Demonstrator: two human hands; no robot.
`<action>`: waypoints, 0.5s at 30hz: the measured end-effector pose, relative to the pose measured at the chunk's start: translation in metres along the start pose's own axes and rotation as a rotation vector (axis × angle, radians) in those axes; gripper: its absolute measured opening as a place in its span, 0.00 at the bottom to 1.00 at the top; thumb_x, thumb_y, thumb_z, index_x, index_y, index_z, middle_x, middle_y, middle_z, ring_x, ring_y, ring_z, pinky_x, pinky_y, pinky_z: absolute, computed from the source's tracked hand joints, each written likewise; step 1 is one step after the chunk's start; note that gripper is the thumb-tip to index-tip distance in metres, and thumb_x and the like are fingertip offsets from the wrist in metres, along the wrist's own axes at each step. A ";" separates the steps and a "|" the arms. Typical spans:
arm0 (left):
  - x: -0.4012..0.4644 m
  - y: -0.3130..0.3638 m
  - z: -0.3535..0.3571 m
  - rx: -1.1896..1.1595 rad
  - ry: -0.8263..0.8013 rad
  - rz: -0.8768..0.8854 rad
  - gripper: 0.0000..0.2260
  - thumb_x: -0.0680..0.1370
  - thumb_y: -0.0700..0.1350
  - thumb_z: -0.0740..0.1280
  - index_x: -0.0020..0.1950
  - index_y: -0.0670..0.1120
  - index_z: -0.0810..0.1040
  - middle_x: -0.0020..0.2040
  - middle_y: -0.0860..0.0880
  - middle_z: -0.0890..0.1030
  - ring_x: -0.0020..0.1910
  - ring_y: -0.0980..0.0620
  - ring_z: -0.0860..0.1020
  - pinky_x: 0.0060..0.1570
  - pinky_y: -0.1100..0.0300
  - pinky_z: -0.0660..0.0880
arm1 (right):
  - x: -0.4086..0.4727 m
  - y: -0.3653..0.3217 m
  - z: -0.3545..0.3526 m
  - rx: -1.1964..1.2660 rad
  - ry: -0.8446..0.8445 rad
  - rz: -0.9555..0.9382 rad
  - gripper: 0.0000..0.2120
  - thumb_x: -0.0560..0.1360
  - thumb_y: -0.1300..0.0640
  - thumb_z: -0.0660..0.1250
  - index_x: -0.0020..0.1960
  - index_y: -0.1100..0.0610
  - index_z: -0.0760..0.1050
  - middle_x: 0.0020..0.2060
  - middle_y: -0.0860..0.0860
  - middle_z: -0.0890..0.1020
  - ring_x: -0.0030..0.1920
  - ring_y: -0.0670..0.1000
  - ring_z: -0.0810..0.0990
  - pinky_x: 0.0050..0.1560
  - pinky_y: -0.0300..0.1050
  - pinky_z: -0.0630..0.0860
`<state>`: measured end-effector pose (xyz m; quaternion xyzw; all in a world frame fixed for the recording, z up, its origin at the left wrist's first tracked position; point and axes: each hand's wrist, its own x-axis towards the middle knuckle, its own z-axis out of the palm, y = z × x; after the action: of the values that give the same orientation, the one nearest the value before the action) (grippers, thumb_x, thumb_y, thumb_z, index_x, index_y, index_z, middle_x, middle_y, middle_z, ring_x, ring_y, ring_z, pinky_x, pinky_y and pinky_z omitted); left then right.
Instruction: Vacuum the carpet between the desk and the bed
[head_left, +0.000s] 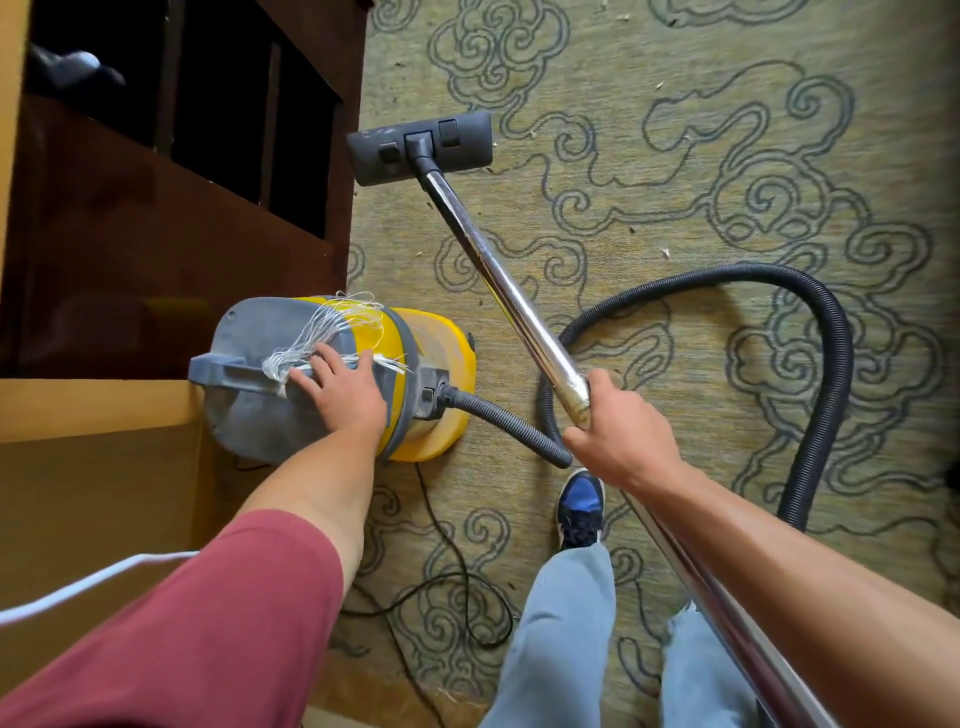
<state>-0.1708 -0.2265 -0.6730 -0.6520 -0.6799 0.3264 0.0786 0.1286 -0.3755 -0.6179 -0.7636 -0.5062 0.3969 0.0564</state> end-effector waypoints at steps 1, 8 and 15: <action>0.001 0.002 -0.001 -0.008 0.000 -0.001 0.20 0.80 0.50 0.65 0.72 0.61 0.69 0.76 0.35 0.59 0.73 0.36 0.61 0.74 0.33 0.50 | 0.000 0.001 -0.002 -0.004 0.009 0.006 0.16 0.70 0.50 0.67 0.52 0.52 0.64 0.35 0.50 0.77 0.34 0.57 0.78 0.34 0.49 0.76; -0.005 -0.003 -0.008 -0.050 -0.013 -0.003 0.31 0.76 0.58 0.68 0.77 0.52 0.64 0.78 0.37 0.60 0.77 0.37 0.57 0.74 0.35 0.51 | -0.004 0.002 -0.019 -0.017 0.034 0.010 0.16 0.70 0.50 0.67 0.52 0.53 0.64 0.35 0.50 0.76 0.34 0.56 0.77 0.33 0.47 0.73; -0.051 0.071 -0.081 -0.530 -0.023 0.170 0.30 0.80 0.56 0.61 0.78 0.42 0.62 0.80 0.39 0.56 0.80 0.40 0.50 0.79 0.45 0.49 | -0.038 -0.007 -0.067 -0.036 0.054 0.017 0.15 0.69 0.50 0.67 0.52 0.52 0.65 0.33 0.48 0.74 0.31 0.51 0.74 0.27 0.43 0.66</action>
<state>-0.0613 -0.2507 -0.6329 -0.7009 -0.6851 0.1500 -0.1300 0.1613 -0.3820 -0.5478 -0.7792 -0.5049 0.3676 0.0527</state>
